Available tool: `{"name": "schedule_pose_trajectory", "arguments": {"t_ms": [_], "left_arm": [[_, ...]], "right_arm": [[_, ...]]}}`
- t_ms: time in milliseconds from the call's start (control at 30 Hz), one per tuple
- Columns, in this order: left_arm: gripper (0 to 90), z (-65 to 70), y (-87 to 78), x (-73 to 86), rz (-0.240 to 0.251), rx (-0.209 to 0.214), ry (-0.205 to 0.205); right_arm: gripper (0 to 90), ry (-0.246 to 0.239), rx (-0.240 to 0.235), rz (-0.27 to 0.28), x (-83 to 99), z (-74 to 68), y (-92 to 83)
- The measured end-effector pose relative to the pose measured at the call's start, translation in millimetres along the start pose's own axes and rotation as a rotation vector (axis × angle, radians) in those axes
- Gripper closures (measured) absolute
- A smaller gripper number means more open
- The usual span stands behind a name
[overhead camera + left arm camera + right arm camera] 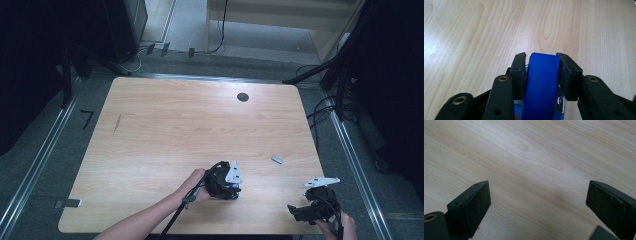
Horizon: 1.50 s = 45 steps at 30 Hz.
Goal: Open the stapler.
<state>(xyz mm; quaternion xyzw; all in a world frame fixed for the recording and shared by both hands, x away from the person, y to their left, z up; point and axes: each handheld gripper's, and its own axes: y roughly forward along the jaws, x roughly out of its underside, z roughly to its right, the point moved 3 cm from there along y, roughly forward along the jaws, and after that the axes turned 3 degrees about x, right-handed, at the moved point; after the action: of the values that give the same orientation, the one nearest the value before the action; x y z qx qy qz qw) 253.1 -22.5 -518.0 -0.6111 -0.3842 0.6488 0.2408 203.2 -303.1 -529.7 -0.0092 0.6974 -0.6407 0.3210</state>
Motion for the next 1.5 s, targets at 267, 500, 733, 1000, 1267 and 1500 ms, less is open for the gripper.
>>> {"name": "schedule_pose_trajectory", "arguments": {"t_ms": [267,500,733,1000,1267,1500], "left_arm": [[63.6,-1.1,-9.1,-1.0,0.023,0.01,0.029],[64.3,-1.5,-15.5,-1.8,0.046,0.013,0.042],[65.0,-2.0,-25.0,-2.4,0.067,0.017,0.055],[65.3,-3.5,-28.2,-2.6,0.07,0.016,0.071],[65.4,-3.5,-31.3,-2.1,0.082,0.022,0.08],[65.5,-3.3,-34.1,-1.8,0.092,0.021,0.083]], "right_arm": [[6.0,0.013,0.004,0.001,0.8,-1.4,-2.6],[6.1,0.03,-0.057,0.016,-3.8,-6.9,-2.6],[5.9,0.042,-0.124,0.056,-13.6,-21.2,-2.3],[11.0,0.004,-0.182,0.085,-31.2,-43.3,5.4],[29.6,-0.026,-0.206,0.139,-55.6,-62.1,12.2],[50.8,0.0,-0.261,0.195,-76.7,-77.5,19.9]]}}
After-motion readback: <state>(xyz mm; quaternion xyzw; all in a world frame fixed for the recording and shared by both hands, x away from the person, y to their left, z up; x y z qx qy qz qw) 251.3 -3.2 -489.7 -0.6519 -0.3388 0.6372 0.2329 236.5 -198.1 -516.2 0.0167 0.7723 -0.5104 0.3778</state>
